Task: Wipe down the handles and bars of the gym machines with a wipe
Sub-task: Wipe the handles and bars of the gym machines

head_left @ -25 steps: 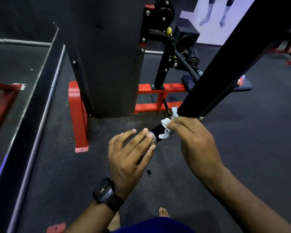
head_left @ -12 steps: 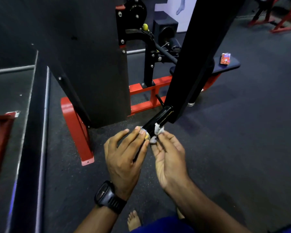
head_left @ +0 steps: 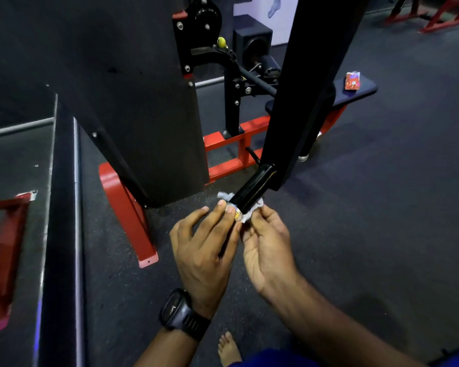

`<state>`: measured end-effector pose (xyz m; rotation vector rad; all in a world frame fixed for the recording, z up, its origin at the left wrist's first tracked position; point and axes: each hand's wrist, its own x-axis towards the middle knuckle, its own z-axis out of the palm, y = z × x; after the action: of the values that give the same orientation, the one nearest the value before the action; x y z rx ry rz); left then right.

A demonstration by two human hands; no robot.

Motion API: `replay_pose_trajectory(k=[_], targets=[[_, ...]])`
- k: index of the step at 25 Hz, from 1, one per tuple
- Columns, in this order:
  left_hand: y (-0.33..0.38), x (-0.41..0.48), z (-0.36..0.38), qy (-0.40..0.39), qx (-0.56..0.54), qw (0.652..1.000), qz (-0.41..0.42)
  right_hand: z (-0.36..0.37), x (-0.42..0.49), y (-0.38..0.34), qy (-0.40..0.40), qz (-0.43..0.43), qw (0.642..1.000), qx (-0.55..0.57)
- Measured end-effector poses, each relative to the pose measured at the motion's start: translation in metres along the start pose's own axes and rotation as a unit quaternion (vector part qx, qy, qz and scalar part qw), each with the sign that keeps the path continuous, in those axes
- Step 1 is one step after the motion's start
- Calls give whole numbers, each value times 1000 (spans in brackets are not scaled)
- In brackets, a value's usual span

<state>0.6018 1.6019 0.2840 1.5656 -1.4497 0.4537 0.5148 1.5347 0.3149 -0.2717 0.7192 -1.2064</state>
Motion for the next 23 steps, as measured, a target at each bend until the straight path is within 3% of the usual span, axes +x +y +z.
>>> replay_pose_trajectory(k=[4,6,9,11,15,16,20,21,23], targets=[[-1,4,1,-12,-3,1000,-3,7,-1,4,48,-58,997,-21],[-2,3,-1,-7,1,1000,-4,12,-1,4,58,-115,988,-82],[-1,4,0,-19,12,1000,-5,8,5,-2,86,-255,932,-245],[2,4,0,-19,12,1000,-9,0,1,-6,39,-347,849,-396],[3,5,2,-9,31,999,-2,-3,4,-22,-129,-491,590,-628],[4,5,1,-9,40,999,-3,4,14,-32,-149,-490,557,-653],[12,1,5,3,81,997,-13,11,15,-43,-298,-468,512,-656],[17,-1,7,4,89,996,-13,4,11,-45,-323,-474,513,-638],[31,-3,11,4,101,995,-10,-10,10,-56,-302,-495,543,-608]])
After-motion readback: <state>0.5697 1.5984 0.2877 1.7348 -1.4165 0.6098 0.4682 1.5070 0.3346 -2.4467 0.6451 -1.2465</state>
